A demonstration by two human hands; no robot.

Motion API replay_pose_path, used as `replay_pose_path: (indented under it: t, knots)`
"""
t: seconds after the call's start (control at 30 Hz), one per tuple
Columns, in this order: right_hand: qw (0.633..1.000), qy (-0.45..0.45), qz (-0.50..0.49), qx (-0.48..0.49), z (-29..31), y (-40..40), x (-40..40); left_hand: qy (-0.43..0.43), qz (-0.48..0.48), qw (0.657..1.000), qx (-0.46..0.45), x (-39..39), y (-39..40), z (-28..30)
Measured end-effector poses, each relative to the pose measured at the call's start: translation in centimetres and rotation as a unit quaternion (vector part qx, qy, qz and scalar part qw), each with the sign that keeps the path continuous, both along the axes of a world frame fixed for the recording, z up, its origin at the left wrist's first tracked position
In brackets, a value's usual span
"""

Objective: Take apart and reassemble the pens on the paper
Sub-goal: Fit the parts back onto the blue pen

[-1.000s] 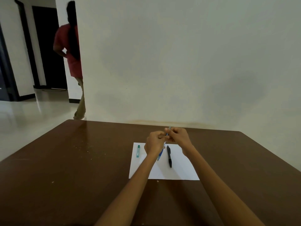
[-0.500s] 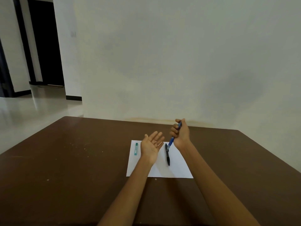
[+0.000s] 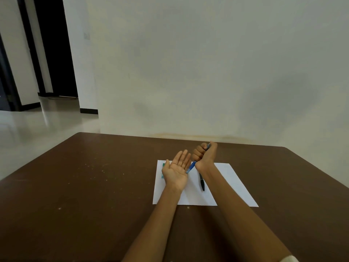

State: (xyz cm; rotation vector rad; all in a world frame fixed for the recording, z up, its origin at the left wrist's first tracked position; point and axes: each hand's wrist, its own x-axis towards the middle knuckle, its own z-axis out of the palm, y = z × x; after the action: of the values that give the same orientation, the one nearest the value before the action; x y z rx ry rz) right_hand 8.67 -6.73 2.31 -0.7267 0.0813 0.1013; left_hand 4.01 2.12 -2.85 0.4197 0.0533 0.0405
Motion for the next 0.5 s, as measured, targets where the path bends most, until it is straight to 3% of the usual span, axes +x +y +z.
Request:
replay_pose_path:
  t: [0.5]
  knots:
    - [0.999, 0.032, 0.006, 0.015, -0.21, 0.84, 0.78, -0.015, -0.021, 1.000, -0.001, 0.10, -0.02, 0.04]
